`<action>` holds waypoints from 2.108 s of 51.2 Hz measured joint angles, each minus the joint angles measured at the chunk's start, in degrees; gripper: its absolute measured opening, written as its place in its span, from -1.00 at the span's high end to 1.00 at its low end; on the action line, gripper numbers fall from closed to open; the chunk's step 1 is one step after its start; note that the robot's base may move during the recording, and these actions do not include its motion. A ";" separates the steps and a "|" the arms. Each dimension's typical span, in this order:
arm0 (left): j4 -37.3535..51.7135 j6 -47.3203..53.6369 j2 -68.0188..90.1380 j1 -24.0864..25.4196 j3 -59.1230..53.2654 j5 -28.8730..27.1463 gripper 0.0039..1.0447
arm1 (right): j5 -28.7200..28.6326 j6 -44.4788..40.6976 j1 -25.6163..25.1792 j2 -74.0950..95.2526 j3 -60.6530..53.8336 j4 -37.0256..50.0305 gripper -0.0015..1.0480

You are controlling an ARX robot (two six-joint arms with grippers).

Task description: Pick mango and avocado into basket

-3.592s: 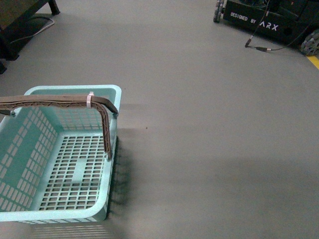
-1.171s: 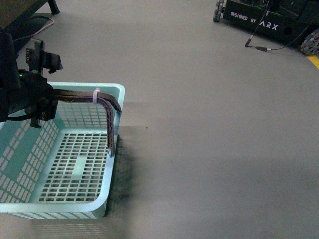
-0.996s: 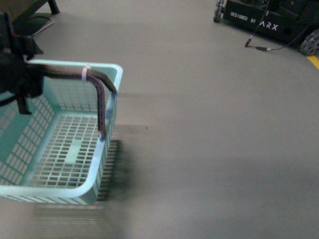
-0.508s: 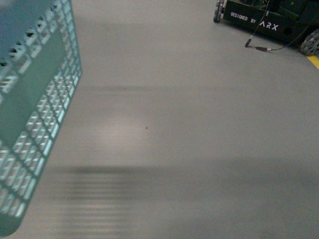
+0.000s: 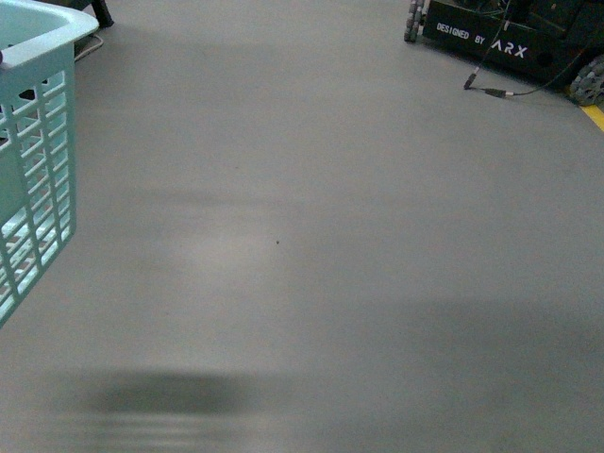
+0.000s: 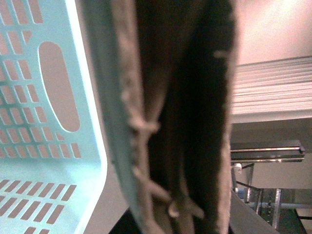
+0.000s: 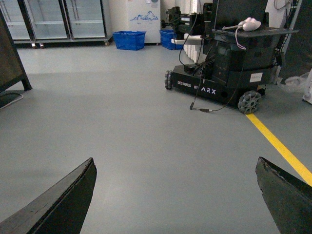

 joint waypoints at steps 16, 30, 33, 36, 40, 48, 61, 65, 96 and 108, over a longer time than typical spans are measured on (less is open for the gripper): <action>0.00 0.77 -0.17 0.00 0.00 0.04 0.79 | -0.02 0.00 0.00 0.00 0.00 0.00 -0.85; 0.00 0.72 -0.13 0.00 -0.04 0.04 0.79 | 0.00 0.00 0.00 0.00 0.00 0.00 -0.85; 0.00 0.74 -0.13 0.00 -0.04 0.07 0.80 | 0.00 0.00 0.00 0.00 0.00 0.00 -0.85; 0.00 0.74 -0.13 0.00 -0.04 0.07 0.80 | 0.00 0.02 0.00 0.00 0.00 0.00 -0.85; 0.00 0.74 -0.13 0.00 -0.04 0.07 0.80 | 0.00 0.00 0.00 0.00 0.00 0.00 -0.85; 0.00 0.72 -0.13 0.00 -0.04 0.09 0.84 | -0.02 0.00 0.00 0.00 0.00 0.00 -0.85; 0.00 0.70 -0.13 0.00 -0.04 0.13 0.86 | 0.00 0.00 0.00 0.00 0.00 0.00 -0.85; 0.00 0.68 -0.13 0.00 -0.04 0.15 0.86 | 0.00 0.00 0.00 0.00 0.00 0.00 -0.85; 0.00 0.66 -0.15 0.00 -0.04 0.17 0.86 | -0.02 0.00 0.00 0.00 0.00 0.00 -0.85; 0.00 0.63 -0.22 0.00 -0.04 0.07 0.86 | -0.02 0.00 0.00 0.00 0.02 0.00 -0.85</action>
